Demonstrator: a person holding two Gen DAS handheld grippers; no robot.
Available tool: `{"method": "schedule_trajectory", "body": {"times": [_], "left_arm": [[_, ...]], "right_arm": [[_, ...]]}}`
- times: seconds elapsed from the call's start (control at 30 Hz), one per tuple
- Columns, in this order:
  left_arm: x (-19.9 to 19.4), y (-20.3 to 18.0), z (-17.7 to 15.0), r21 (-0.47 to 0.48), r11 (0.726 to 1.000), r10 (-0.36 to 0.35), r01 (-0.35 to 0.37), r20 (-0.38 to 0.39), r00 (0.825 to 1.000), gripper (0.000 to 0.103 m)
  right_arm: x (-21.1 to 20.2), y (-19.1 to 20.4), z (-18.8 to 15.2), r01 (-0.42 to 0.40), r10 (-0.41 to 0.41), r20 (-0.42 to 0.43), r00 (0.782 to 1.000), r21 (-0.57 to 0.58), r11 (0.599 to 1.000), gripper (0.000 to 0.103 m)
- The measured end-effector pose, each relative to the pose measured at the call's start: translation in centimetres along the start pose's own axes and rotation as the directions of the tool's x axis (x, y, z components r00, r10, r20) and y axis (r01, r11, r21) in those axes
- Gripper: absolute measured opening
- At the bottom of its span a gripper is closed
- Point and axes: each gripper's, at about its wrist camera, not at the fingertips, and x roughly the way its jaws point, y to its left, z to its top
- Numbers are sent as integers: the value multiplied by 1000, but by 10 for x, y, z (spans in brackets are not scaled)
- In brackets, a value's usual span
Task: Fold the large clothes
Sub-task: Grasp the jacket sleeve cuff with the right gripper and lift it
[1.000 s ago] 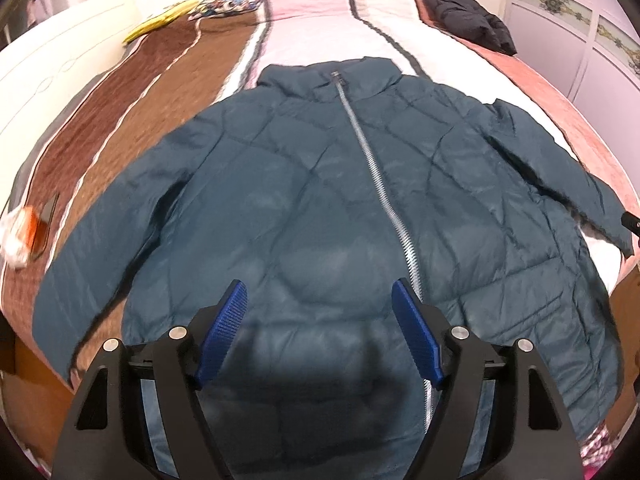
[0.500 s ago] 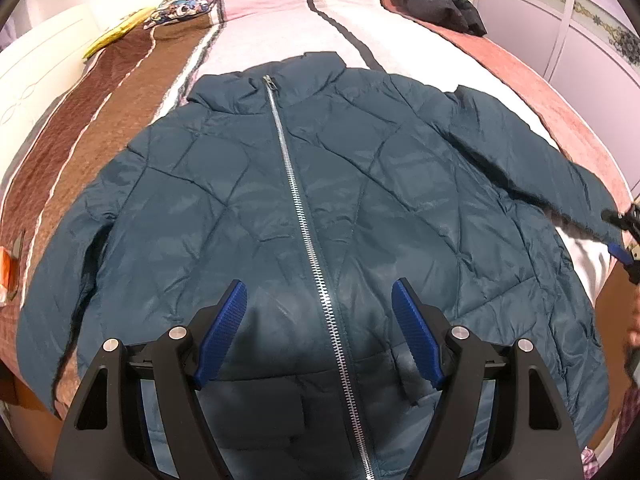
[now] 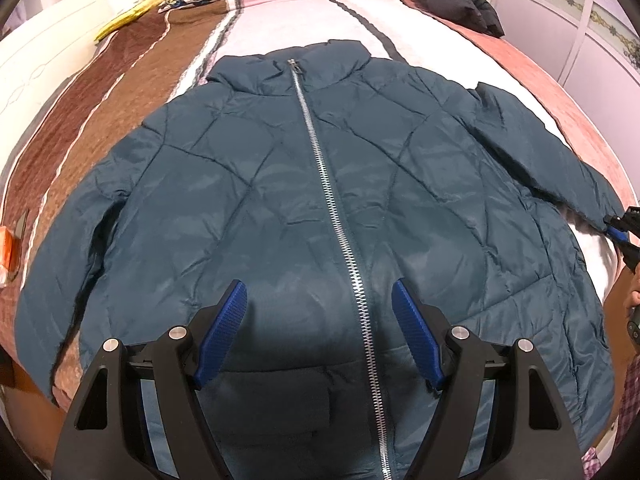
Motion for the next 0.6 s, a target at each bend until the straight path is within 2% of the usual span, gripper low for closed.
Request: {"method": "schedule_trajectory", "body": {"times": [0.07, 0.1, 0.2, 0.33, 0.5, 0.57, 0.6], "left_arm": [[-2, 5, -1, -13, 1000, -8, 8, 2, 1000, 73], [-3, 7, -2, -17, 1000, -11, 11, 6, 1000, 73], [-5, 12, -5, -24, 1000, -16, 16, 13, 1000, 73], [-6, 18, -7, -32, 999, -13, 13, 10, 1000, 73], [-9, 26, -9, -57, 998, -6, 7, 11, 1000, 73], [-10, 29, -10, -63, 998, -4, 4, 11, 1000, 73], [-11, 30, -10, -66, 998, -3, 4, 13, 1000, 73]], "right_arm": [[-3, -5, -1, -16, 17, -20, 1000, 42, 999, 18], [-6, -12, -3, -49, 52, -37, 998, 90, 995, 23], [-5, -32, -9, -94, 109, -62, 992, 203, 975, 47], [-2, -43, -8, -114, 137, -69, 988, 271, 956, 47], [1, -35, 11, -129, 136, -8, 991, 254, 959, 47], [10, -33, 16, -112, 118, -6, 993, 258, 960, 40], [13, -31, 19, -85, 89, -4, 996, 255, 963, 28]]}}
